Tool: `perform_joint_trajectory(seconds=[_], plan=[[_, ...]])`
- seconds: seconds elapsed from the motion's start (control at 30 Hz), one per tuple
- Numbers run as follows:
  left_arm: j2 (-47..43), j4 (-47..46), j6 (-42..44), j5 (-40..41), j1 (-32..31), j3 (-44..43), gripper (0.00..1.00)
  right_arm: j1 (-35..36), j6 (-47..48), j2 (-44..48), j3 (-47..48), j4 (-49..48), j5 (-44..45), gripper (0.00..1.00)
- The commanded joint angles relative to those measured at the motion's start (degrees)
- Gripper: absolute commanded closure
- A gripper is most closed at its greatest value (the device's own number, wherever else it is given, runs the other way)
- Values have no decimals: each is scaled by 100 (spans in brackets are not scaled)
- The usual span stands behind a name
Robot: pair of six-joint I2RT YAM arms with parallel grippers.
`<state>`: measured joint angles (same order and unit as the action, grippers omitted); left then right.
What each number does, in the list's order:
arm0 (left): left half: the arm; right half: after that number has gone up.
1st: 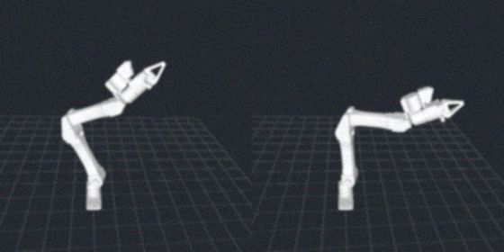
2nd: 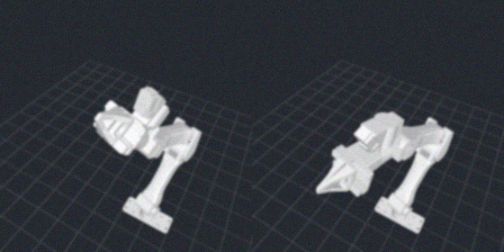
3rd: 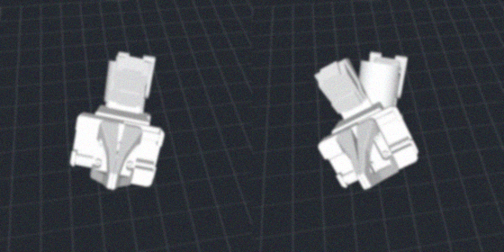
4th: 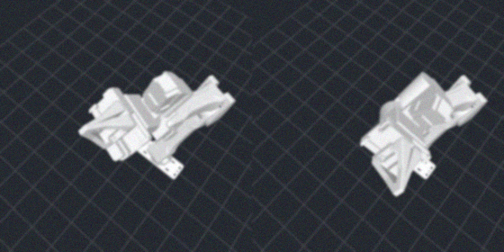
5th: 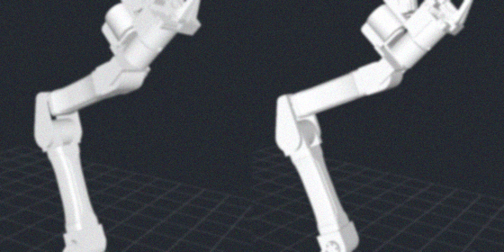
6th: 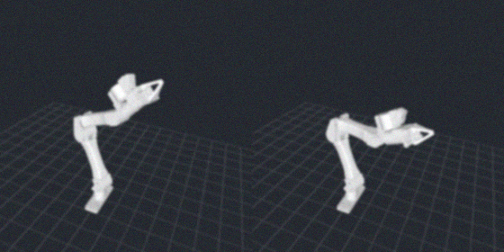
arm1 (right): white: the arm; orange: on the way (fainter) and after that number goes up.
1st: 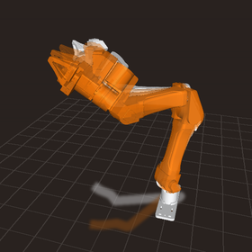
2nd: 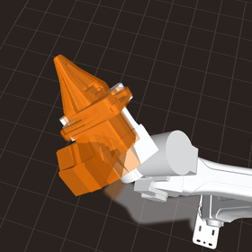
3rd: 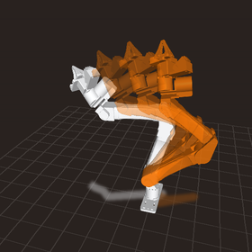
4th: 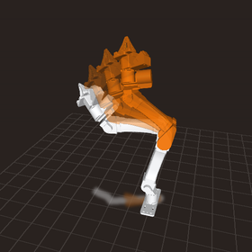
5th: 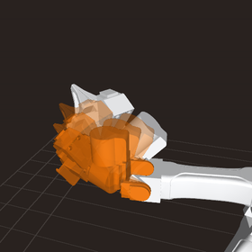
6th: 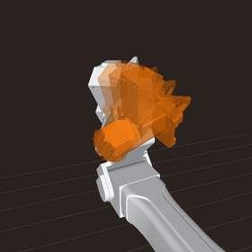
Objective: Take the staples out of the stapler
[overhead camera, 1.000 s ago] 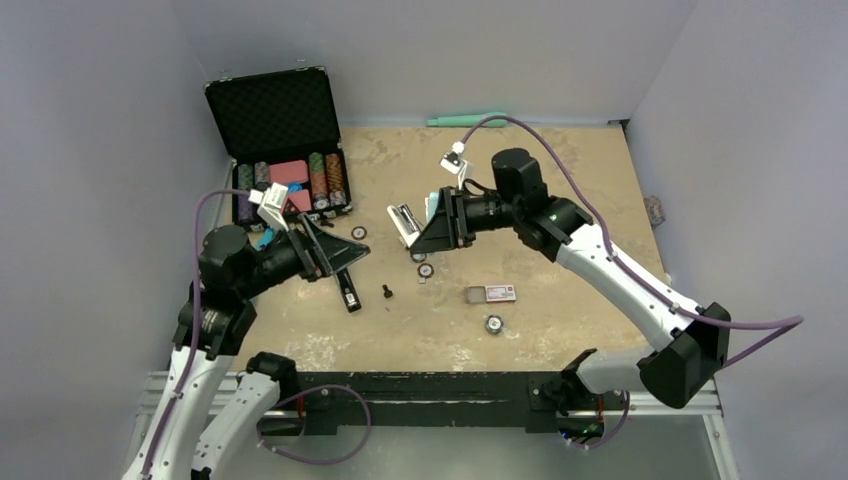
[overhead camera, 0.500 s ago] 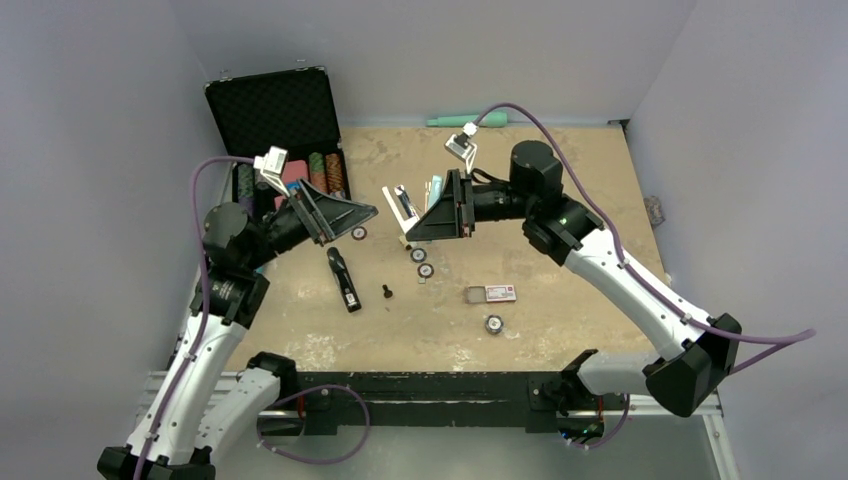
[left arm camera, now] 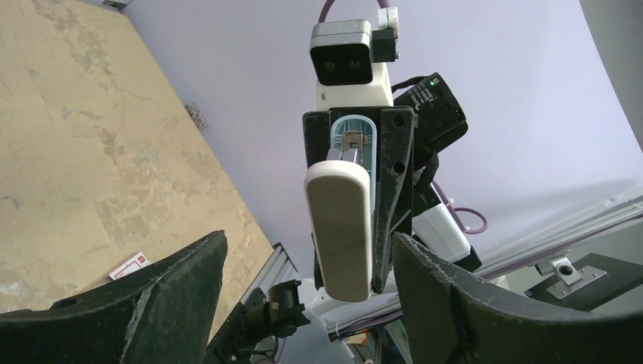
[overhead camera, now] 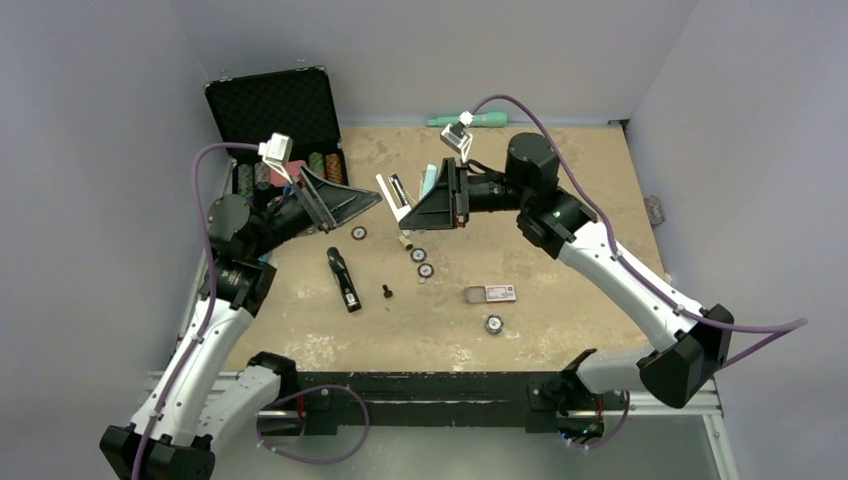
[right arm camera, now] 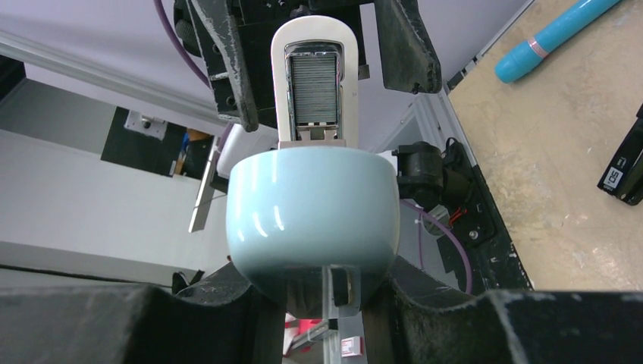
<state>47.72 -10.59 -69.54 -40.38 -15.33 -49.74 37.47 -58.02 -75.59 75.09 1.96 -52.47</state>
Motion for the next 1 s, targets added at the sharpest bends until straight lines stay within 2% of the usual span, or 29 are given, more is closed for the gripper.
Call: perform_joint_trajectory(seconds=[0.0, 0.4, 0.83, 0.9, 0.93, 0.97], plan=[[108, -576, -89, -117, -64, -334, 17, 64, -157, -11, 324, -403, -53, 100], [439, -791, -145, -17, -253, -471, 21, 258, -223, -241, 440, -464, 13, 100], [827, -709, -36, 101, -602, -830, 45, 299, -201, -336, 550, -447, 43, 100], [805, -620, -20, 111, -603, -843, 54, 300, -192, -340, 550, -436, 46, 100], [796, -596, -25, 117, -603, -846, 65, 303, -183, -342, 556, -433, 44, 100], [788, -538, -27, 139, -604, -849, 82, 298, -165, -348, 559, -425, 45, 100]])
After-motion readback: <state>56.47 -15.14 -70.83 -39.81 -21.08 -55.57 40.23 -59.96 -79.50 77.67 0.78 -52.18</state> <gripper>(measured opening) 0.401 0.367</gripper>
